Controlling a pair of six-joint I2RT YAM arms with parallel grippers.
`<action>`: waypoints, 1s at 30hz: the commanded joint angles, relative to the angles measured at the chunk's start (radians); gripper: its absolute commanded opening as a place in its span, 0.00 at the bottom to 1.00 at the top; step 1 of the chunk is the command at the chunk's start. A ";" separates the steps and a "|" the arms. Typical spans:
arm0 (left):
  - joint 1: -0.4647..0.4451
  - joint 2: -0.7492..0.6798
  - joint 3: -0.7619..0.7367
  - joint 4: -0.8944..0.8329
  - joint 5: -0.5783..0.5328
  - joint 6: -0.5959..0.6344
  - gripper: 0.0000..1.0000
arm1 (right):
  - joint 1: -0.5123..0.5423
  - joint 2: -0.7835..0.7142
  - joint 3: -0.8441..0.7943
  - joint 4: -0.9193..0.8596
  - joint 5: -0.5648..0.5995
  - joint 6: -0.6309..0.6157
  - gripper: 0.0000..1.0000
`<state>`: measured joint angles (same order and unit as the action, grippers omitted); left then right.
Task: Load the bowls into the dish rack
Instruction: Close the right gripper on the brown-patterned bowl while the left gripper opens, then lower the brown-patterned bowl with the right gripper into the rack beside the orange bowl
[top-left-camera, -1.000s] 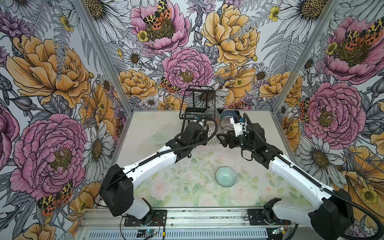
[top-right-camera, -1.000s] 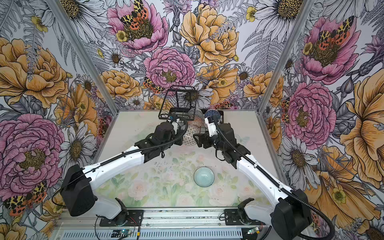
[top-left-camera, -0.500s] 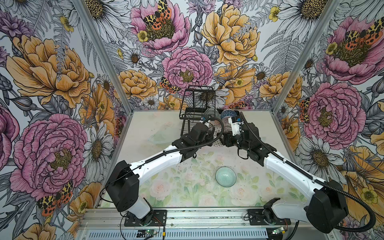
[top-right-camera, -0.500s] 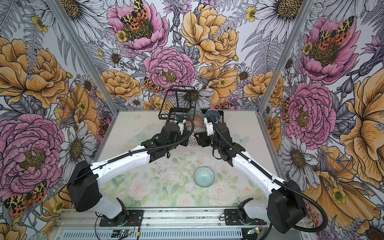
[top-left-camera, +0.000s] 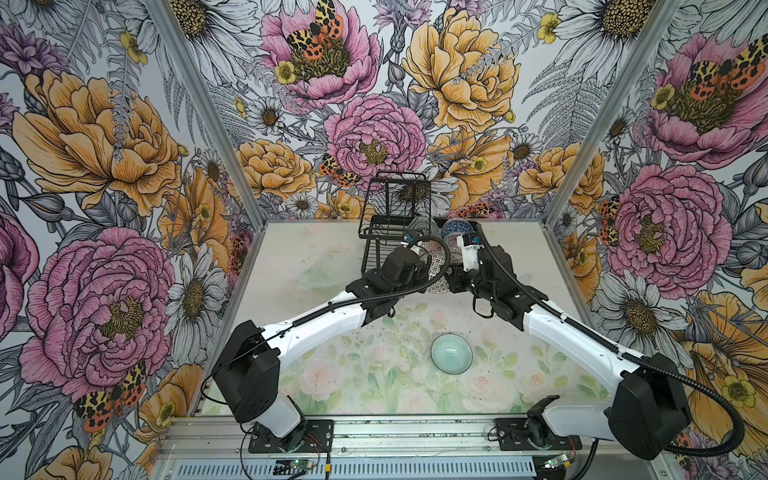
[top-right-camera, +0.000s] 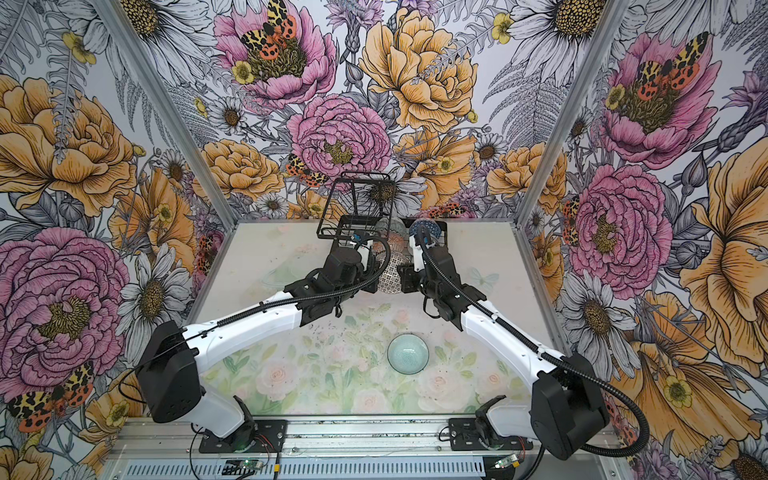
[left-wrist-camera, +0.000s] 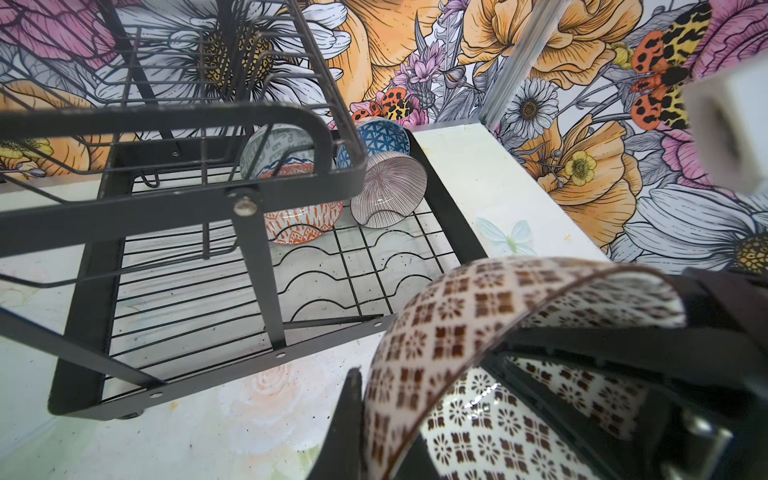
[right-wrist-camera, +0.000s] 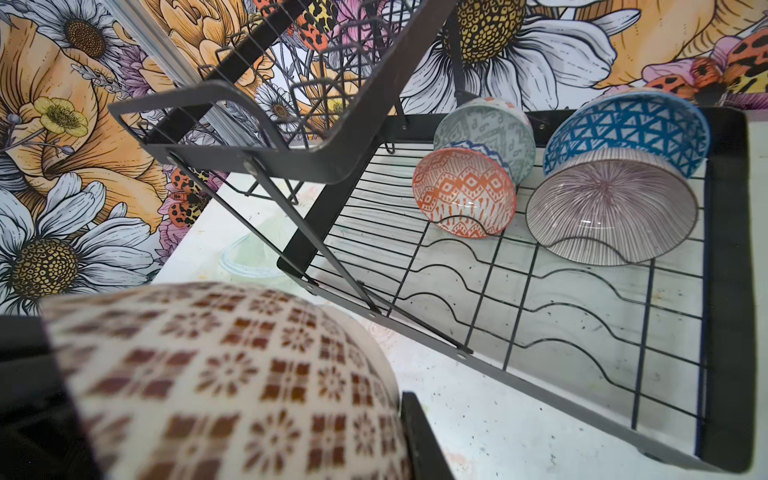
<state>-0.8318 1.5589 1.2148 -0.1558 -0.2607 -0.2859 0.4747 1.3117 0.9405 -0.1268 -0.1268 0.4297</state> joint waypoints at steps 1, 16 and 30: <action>0.005 -0.034 0.021 0.092 0.044 -0.021 0.00 | 0.004 -0.007 0.026 0.034 -0.047 0.012 0.00; 0.068 -0.079 0.078 -0.216 0.180 0.094 0.88 | -0.015 -0.033 0.033 0.018 -0.017 -0.056 0.00; 0.133 -0.093 0.141 -0.398 0.194 0.185 0.99 | -0.070 0.137 0.151 0.082 0.243 -0.543 0.00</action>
<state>-0.7181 1.5051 1.3373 -0.5262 -0.0879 -0.1265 0.4164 1.4212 1.0317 -0.1497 0.0116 0.0677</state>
